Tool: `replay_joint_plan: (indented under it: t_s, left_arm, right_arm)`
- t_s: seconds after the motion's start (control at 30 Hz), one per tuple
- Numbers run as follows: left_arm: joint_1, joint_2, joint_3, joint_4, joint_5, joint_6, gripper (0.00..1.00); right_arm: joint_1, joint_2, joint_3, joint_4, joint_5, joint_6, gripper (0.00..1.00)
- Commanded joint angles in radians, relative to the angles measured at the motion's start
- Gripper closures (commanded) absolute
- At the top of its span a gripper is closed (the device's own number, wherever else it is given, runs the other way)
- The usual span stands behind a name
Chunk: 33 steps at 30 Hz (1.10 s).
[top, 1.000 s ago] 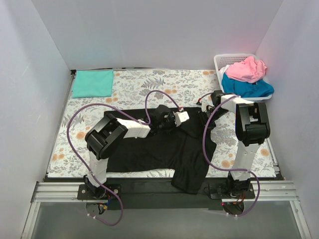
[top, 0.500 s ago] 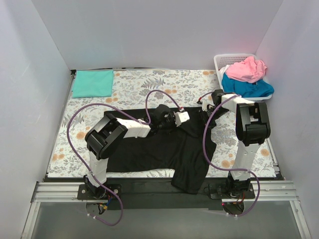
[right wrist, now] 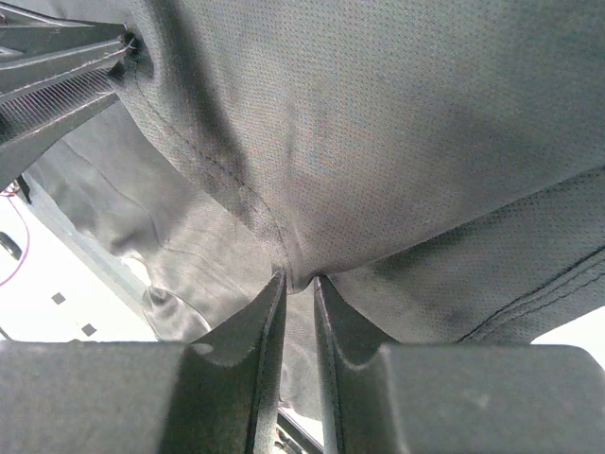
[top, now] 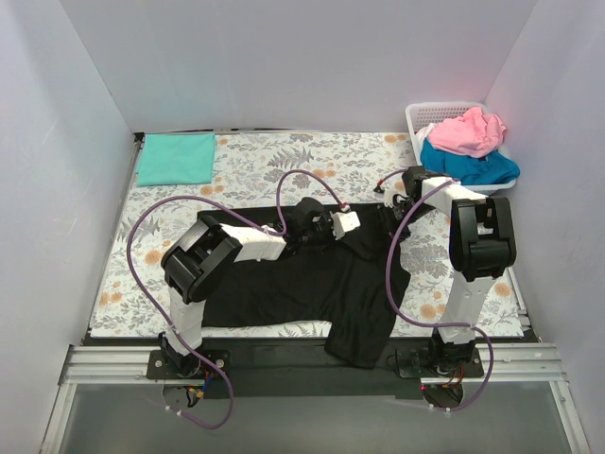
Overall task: Fold and stack the t-shirts
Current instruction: Fold the tshirt
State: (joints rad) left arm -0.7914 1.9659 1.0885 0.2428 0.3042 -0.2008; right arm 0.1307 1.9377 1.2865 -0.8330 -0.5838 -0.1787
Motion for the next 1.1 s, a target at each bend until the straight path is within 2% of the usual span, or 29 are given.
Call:
replay_joint_plan:
  t_s: [0.0, 0.33, 0.37, 0.5, 0.83, 1.07]
  left_arm:
    - [-0.003, -0.022, 0.03, 0.001, 0.013, 0.006, 0.85]
    - [-0.003, -0.032, 0.021, 0.0, 0.026, 0.006, 0.9]
    - [-0.003, -0.032, 0.021, 0.0, 0.027, 0.006, 0.91]
    - [-0.003, -0.036, 0.021, -0.007, 0.032, 0.008, 0.98]
    - [-0.003, -0.087, 0.013, -0.048, 0.062, 0.027, 1.0]
    - [-0.003, -0.117, -0.002, -0.085, 0.084, 0.047, 1.0]
  right_arm:
    - [0.006, -0.016, 0.007, -0.014, -0.025, 0.002, 0.75]
    - [0.007, 0.055, 0.036, -0.012, -0.014, 0.005, 0.77]
    - [0.007, 0.056, 0.036, -0.012, -0.014, 0.005, 0.79]
    - [0.006, 0.044, 0.037, -0.014, -0.01, 0.004, 0.99]
    - [0.003, -0.085, 0.007, -0.029, -0.021, -0.001, 0.99]
    - [0.001, -0.112, -0.052, -0.029, 0.01, -0.013, 0.99]
